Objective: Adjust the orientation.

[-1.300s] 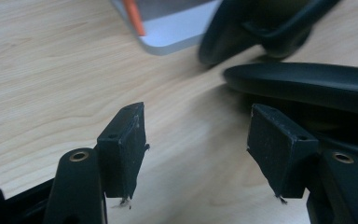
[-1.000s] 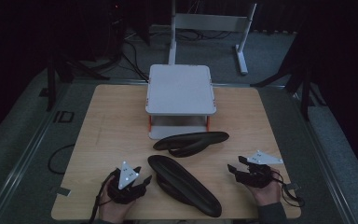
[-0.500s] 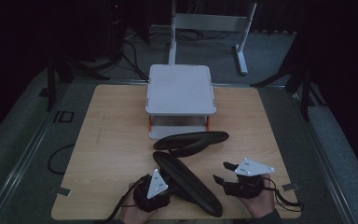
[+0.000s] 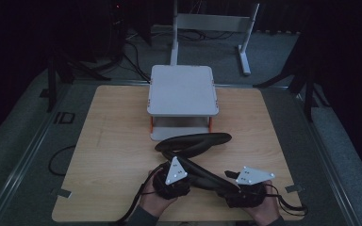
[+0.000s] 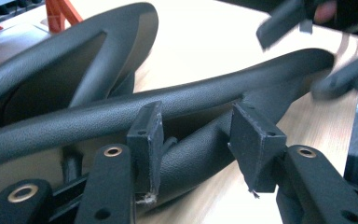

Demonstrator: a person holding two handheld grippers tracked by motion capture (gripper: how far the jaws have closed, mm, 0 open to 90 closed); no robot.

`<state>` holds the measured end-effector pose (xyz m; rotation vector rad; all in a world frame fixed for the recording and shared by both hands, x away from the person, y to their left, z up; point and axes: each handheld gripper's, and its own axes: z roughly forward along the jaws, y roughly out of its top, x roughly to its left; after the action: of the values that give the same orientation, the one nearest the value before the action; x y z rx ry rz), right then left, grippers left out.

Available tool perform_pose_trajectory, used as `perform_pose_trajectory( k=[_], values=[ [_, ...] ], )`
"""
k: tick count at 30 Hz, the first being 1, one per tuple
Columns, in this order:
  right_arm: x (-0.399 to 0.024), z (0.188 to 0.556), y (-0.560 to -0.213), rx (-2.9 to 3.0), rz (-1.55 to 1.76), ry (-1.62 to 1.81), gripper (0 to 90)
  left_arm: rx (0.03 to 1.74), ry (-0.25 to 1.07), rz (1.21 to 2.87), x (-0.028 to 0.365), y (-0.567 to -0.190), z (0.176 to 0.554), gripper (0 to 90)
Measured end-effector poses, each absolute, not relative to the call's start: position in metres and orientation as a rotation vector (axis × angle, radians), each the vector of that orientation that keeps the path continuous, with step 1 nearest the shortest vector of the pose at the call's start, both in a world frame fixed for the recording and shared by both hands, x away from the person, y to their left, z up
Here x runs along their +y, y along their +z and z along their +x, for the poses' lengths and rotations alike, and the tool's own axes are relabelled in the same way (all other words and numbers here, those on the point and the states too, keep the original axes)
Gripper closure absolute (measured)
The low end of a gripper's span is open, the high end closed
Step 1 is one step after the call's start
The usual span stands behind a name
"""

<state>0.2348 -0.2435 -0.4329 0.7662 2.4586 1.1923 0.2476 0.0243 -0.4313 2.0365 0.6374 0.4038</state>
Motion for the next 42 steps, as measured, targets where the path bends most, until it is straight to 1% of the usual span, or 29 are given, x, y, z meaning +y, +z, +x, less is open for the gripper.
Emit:
perform_pose_trajectory(
  k=[2,5,6,8,9,10,11,13,16,21,25,29,34,36,37,38,39,40,42],
  values=[
    [-0.245,0.237,-0.439,2.464,0.773,1.128,29.6,0.641,0.41,2.025,0.023,-0.43,0.249,52.9],
    [-0.249,0.243,-0.444,2.441,0.789,1.058,37.3,0.648,0.449,2.024,0.024,-0.429,0.248,47.1],
    [-0.251,0.245,-0.445,2.436,0.803,1.058,41.5,0.662,0.473,2.009,0.031,-0.429,0.246,46.7],
    [-0.255,0.247,-0.445,2.426,0.807,1.063,50.4,0.688,0.468,1.988,0.042,-0.43,0.245,45.5],
    [-0.255,0.247,-0.445,2.426,0.807,1.063,50.4,0.688,0.468,1.988,0.042,-0.43,0.245,45.2],
    [-0.259,0.25,-0.445,2.423,0.803,1.07,53.4,0.723,0.475,1.978,0.054,-0.432,0.245,44.7],
    [-0.259,0.25,-0.445,2.423,0.803,1.07,53.4,0.723,0.475,1.978,0.054,-0.432,0.245,44.2],
    [-0.263,0.252,-0.446,2.433,0.783,1.112,61.1,0.77,0.455,1.977,0.069,-0.439,0.245,44.0],
    [-0.266,0.254,-0.446,2.452,0.768,1.195,66.5,0.793,0.437,1.997,0.075,-0.449,0.242,42.0],
    [-0.264,0.253,-0.447,2.468,0.722,1.232,67.6,0.82,0.416,1.997,0.077,-0.458,0.242,37.6],
    [-0.265,0.252,-0.446,2.491,0.696,1.263,67.8,0.792,0.444,1.968,0.078,-0.451,0.236,35.3],
    [-0.261,0.251,-0.448,2.572,0.609,1.345,67.7,0.719,0.481,1.941,0.082,-0.438,0.223,33.7],
    [-0.258,0.257,-0.452,2.672,0.536,1.419,67.4,0.692,0.468,1.955,0.08,-0.439,0.223,33.4],
    [-0.26,0.263,-0.453,2.664,0.567,1.419,63.5,0.714,0.459,1.98,0.078,-0.444,0.228,35.2],
    [-0.26,0.263,-0.453,2.664,0.567,1.419,63.5,0.714,0.459,1.98,0.078,-0.444,0.228,35.4],
    [-0.26,0.27,-0.455,2.605,0.643,1.356,54.8,0.728,0.436,1.987,0.077,-0.451,0.236,35.5],
    [-0.26,0.273,-0.455,2.588,0.669,1.313,53.0,0.728,0.436,1.987,0.077,-0.451,0.236,36.1],
    [-0.259,0.275,-0.455,2.581,0.679,1.293,52.0,0.753,0.393,1.959,0.078,-0.455,0.244,36.1],
    [-0.258,0.279,-0.455,2.558,0.695,1.26,47.6,0.767,0.373,1.955,0.078,-0.456,0.25,36.4]
  ],
)
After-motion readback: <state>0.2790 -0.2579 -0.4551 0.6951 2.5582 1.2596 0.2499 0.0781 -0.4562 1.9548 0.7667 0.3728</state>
